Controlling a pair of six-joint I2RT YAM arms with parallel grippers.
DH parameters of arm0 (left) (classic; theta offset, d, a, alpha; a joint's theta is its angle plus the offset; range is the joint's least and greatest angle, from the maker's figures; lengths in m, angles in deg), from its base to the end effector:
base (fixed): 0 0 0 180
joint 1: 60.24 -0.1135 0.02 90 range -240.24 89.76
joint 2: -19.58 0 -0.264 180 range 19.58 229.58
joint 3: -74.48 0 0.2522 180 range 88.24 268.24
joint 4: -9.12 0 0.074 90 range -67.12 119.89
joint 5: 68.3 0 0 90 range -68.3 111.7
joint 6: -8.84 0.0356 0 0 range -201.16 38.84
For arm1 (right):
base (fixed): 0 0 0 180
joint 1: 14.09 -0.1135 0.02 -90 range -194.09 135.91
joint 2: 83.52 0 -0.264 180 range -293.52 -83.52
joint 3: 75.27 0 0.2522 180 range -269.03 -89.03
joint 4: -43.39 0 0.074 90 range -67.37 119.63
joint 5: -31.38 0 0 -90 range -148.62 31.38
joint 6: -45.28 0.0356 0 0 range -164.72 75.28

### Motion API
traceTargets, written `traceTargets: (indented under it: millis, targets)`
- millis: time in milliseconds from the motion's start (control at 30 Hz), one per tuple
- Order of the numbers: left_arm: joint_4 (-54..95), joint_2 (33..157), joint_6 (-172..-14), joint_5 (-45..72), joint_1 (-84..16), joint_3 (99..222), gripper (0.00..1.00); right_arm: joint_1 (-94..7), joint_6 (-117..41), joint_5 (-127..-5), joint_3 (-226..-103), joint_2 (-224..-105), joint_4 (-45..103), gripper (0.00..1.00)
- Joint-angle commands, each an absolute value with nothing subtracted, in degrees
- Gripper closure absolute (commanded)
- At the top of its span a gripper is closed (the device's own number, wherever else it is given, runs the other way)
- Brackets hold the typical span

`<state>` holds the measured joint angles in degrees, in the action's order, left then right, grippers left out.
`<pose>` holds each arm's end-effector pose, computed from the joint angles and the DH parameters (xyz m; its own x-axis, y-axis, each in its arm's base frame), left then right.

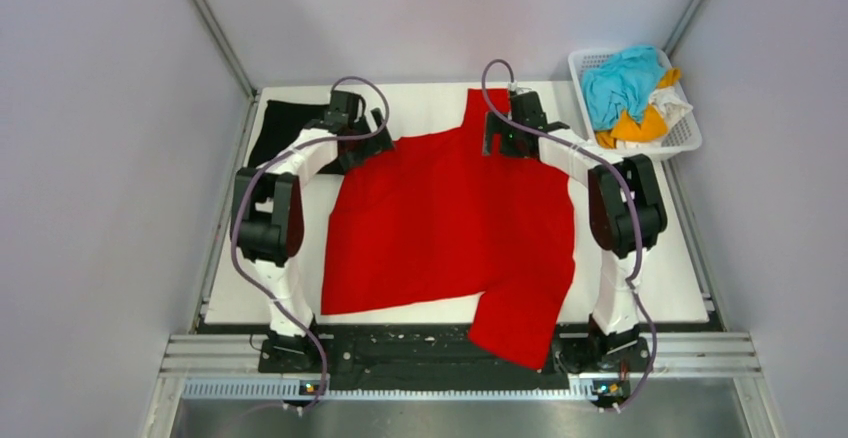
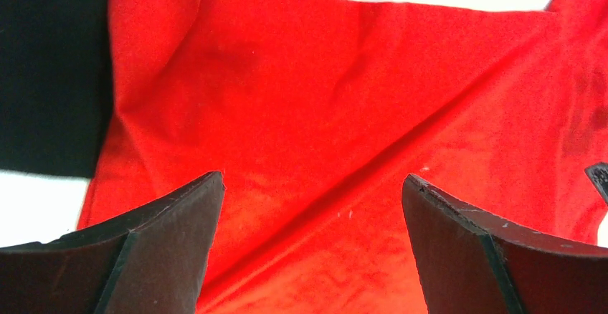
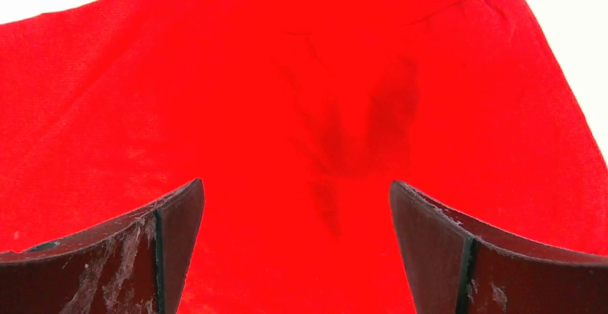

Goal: Fold and stack the t-shirts
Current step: Flatten out the tshirt

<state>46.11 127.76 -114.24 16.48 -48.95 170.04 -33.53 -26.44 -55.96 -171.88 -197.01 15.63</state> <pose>0.4106 -0.0853 0.2259 -0.7638 -0.4018 -0.5051 -0.1959 0.8900 -0.4117 0.4197 0.1464 0.2054 -0.7237 0.0769 -0.6859 -0.0783 0.9782 0.1922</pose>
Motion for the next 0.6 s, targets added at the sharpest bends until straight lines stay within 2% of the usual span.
traceTargets:
  millis: [0, 567]
  targets:
    - [45.0, 133.9, -113.2, 13.8, -49.2, 175.6, 0.01, -33.1, -24.7, -52.3, -172.5, -199.2, 14.8, 0.01]
    - [48.1, 156.2, -113.4, 8.7, -47.9, 198.4, 0.01, -25.5, -24.1, -48.2, -179.4, -209.0, 10.7, 0.01]
